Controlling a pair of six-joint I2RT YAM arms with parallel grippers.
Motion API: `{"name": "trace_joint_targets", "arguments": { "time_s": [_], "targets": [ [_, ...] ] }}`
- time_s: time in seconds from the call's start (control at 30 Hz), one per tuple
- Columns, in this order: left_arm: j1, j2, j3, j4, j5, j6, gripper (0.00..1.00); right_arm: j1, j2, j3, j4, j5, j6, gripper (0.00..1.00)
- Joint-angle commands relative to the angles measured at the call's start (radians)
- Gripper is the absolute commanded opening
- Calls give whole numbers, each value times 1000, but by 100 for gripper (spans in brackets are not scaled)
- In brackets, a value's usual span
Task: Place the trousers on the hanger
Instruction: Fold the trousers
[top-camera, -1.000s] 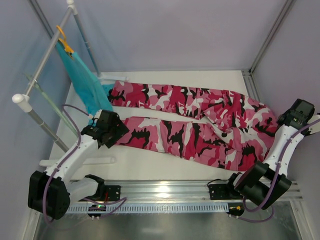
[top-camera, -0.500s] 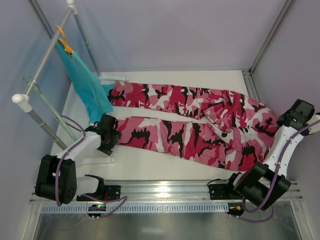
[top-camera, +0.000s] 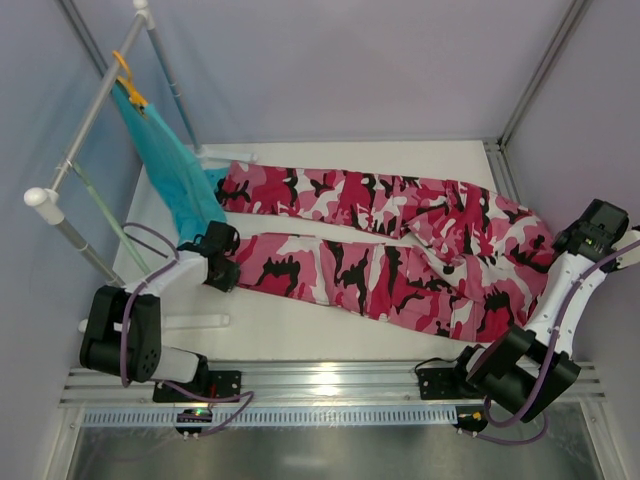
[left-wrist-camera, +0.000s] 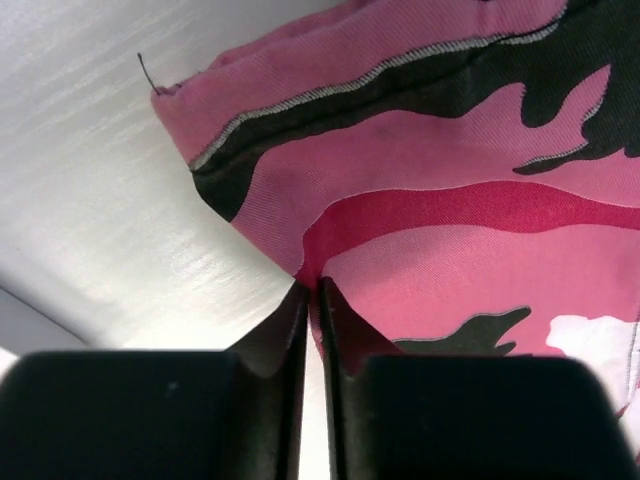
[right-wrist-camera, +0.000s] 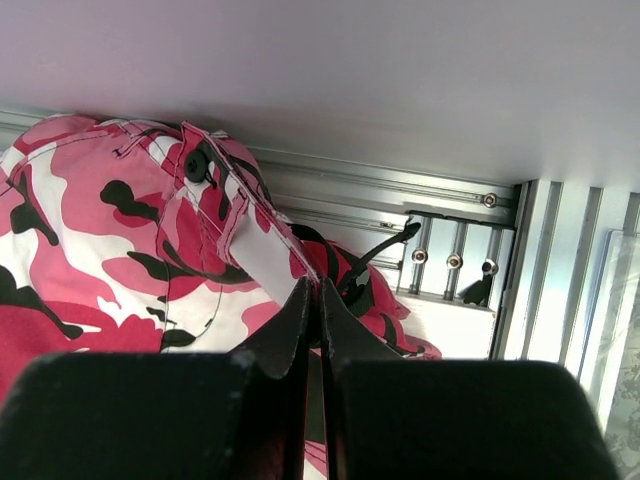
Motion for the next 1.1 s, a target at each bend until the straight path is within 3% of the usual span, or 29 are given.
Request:
{"name": "trace_joint_targets", "arguments": {
  "time_s": [0.0, 0.03, 0.33, 0.53, 0.83, 1.07],
  "targets": [
    [5, -33, 30, -41, -43, 24, 5, -5, -24, 58, -13, 37, 0, 4],
    [5, -47, 39, -51, -49, 31, 1, -5, -23, 78, -36, 47, 3, 4],
    [5, -234, 190, -203, -134, 72, 1, -42, -21, 170, -126, 77, 19, 4],
    [-1, -349, 254, -181, -144, 117, 1, -55, -55, 182, -146, 105, 8, 4],
    [-12, -382, 337, -43, -86, 158, 1, -55, -34, 260, -197, 151, 34, 4],
    [-36, -239, 433, -11, -85, 199, 0, -53, 38, 313, -169, 48, 29, 4]
  ]
}}
